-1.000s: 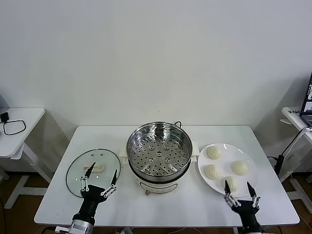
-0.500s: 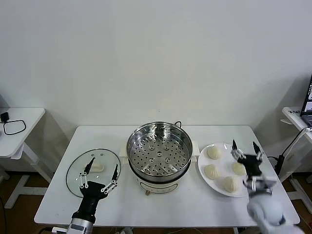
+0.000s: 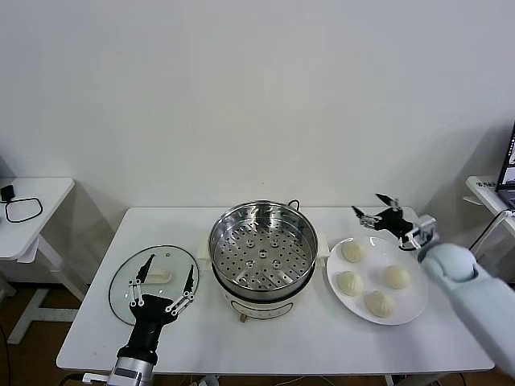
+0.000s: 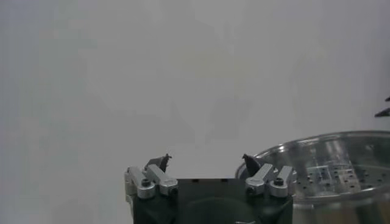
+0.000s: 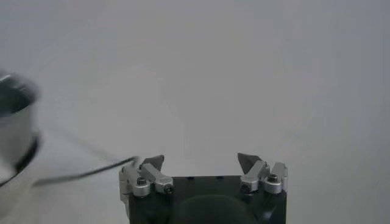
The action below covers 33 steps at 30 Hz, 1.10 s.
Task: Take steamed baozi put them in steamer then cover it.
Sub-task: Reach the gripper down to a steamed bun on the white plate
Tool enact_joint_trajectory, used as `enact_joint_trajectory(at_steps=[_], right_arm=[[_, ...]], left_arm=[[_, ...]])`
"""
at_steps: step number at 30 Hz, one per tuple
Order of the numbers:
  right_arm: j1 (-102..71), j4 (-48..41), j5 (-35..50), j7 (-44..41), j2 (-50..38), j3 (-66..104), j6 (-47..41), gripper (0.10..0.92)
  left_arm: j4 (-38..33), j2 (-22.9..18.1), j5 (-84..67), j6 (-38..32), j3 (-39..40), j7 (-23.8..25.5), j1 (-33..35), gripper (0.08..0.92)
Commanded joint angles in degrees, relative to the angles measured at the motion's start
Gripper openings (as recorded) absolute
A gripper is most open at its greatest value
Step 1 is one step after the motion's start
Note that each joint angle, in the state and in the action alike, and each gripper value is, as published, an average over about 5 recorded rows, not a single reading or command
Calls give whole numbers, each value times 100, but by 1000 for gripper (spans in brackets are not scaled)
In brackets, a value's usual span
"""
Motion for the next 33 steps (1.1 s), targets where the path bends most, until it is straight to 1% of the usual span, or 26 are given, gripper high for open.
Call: enact_joint_trajectory(at_steps=[1, 4, 6, 9, 12, 15, 19, 25, 33], right_arm=[[2508, -1627, -2100, -3849, 104, -2094, 59, 823], [2728, -1816, -2859, -4196, 404, -2273, 200, 823], [2778, -1883, -3221, -4340, 567, -2332, 263, 823], [2793, -1948, -3515, -4418, 749, -2396, 312, 823], [2777, -2039, -3750, -4285, 878, -2426, 362, 823], [2726, -2171, -3829, -3833, 973, -2432, 430, 823], [2604, -2316, -3699, -3296, 1064, -2428, 488, 823], [2431, -2348, -3606, -2976, 1147, -2433, 497, 823], [2318, -2462, -3671, -2856, 1297, -2432, 524, 823]], left_arm=[[-66, -14, 7, 72, -15, -13, 11, 823], [-87, -39, 7, 73, -29, -16, 27, 823], [-95, -55, 6, 74, -35, -18, 32, 823], [-98, -72, 5, 80, -45, -20, 35, 823], [-95, -80, 3, 82, -55, -25, 41, 823], [-85, -89, 3, 80, -55, -30, 45, 823], [-63, -97, 4, 71, -38, -38, 49, 823], [-57, -92, -5, 69, -29, -54, 43, 823], [-60, -92, -10, 63, -32, -65, 40, 823]])
